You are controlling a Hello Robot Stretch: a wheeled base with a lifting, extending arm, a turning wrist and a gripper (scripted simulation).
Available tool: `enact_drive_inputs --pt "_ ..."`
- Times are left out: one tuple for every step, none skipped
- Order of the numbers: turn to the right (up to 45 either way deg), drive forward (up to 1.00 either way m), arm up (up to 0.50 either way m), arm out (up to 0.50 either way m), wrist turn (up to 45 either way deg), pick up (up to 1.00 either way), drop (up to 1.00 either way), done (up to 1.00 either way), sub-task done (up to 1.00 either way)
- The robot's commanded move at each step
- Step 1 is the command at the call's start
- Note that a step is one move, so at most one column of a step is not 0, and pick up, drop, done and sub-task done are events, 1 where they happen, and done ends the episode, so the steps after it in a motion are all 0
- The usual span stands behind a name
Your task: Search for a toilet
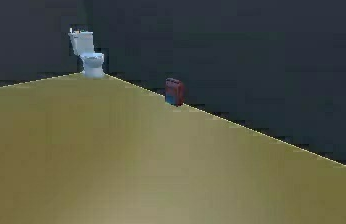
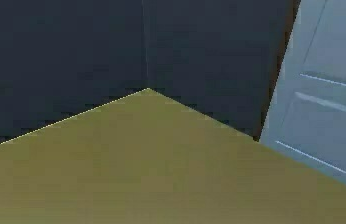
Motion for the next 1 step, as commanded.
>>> enact_drive_inputs --pt "-21.0 0.00 0.00 0.00 0.0 0.00 0.00 0.00 0.00"
